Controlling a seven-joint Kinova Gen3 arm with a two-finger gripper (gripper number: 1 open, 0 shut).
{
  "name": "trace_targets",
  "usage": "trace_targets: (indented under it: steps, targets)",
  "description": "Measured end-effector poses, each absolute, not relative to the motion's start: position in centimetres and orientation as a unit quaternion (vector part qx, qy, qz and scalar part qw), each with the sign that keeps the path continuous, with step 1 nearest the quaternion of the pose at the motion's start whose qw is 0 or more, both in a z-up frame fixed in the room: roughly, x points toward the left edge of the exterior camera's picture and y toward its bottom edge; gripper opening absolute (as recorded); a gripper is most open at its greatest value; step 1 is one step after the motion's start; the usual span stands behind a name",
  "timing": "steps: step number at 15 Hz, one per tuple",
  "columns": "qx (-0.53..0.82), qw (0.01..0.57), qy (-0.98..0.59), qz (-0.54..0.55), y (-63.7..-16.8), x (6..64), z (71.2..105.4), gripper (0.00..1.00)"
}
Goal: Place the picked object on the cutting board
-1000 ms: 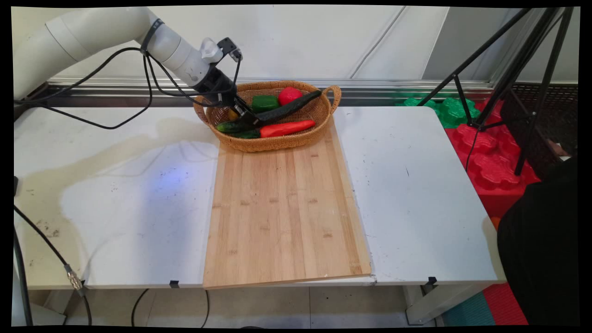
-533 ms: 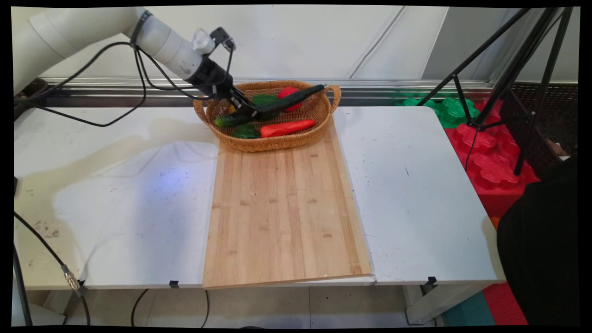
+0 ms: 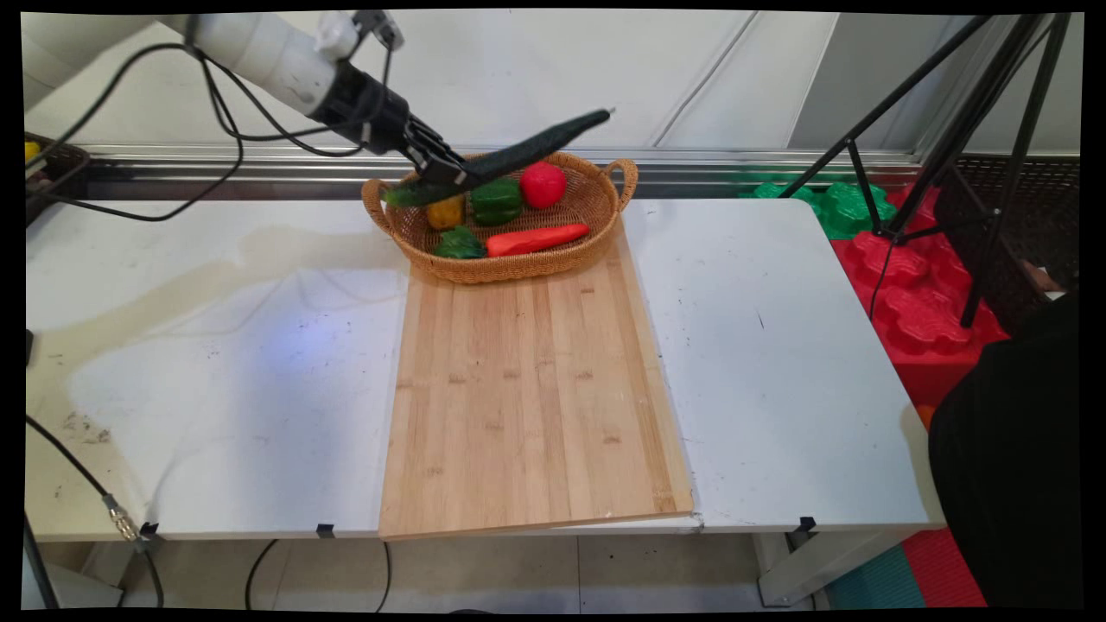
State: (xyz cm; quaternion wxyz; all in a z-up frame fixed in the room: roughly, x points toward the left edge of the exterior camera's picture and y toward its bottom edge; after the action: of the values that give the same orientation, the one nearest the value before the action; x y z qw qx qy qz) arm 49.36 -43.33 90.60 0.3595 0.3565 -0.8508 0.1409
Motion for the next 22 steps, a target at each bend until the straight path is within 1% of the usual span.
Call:
trace_targets:
  steps: [4, 6, 8, 14, 22]
  targets:
    - [0.312, 0.374, -0.861, 0.143, -40.4, 49.5, 92.9, 0.00]
    - [0.292, 0.375, -0.869, 0.138, -38.9, 49.2, 93.2, 0.00]
    - [0.275, 0.371, -0.878, 0.126, -37.3, 48.7, 92.8, 0.00]
    - [0.278, 0.348, -0.892, 0.078, -34.0, 46.4, 89.4, 0.00]
    - [0.332, 0.316, -0.888, 0.035, -32.5, 43.7, 85.0, 0.00]
